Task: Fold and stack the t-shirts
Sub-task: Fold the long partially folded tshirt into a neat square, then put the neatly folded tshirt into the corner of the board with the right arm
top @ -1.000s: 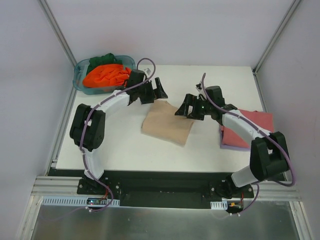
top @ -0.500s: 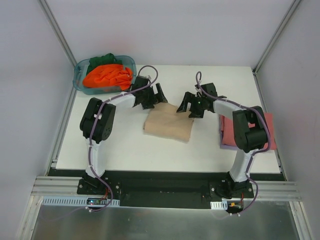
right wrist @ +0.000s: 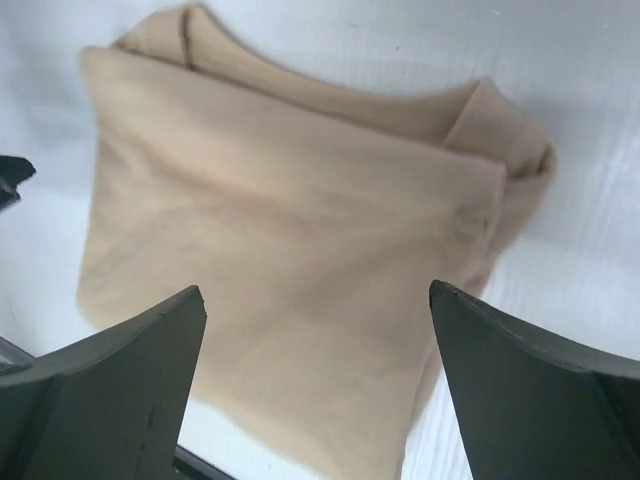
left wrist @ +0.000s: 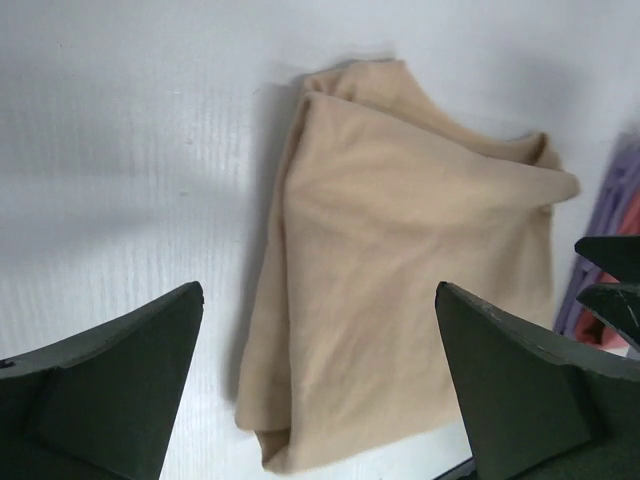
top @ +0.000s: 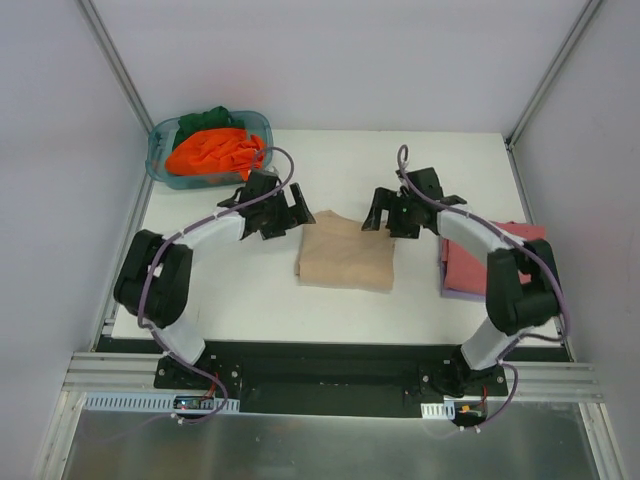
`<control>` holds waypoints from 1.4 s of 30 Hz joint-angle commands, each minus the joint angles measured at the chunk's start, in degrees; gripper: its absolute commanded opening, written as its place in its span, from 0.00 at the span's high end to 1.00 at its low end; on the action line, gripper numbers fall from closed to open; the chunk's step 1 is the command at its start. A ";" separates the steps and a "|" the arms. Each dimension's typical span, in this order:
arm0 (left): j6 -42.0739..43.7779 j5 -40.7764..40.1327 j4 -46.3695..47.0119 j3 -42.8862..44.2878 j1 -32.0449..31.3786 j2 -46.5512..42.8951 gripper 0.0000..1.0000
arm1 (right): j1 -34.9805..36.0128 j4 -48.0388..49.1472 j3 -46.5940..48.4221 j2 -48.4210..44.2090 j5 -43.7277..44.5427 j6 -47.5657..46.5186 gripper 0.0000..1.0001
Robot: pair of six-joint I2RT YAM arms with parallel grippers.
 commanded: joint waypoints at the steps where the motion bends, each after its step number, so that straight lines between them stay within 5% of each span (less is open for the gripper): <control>1: 3.02 -4.34 0.52 -2.51 -1.54 -15.46 0.01 | 1.25 -3.36 -4.03 -19.14 8.85 -1.00 0.04; 7: 2.15 -10.66 -2.37 -13.75 -1.54 -37.68 0.01 | 0.47 -1.69 -14.22 -36.91 13.42 5.50 0.04; 15: -1.45 -18.41 -8.09 -28.70 -1.54 -57.40 0.01 | -0.15 -0.38 -20.56 -38.08 14.65 10.52 0.04; 23: -2.95 -17.09 -8.44 -30.82 -1.54 -55.22 0.01 | 3.01 -2.30 -17.32 -25.43 21.24 15.26 0.01; 42: -3.74 -18.85 -8.71 -31.18 -1.46 -51.88 0.01 | 11.00 -0.54 -12.83 -4.86 25.73 19.66 0.25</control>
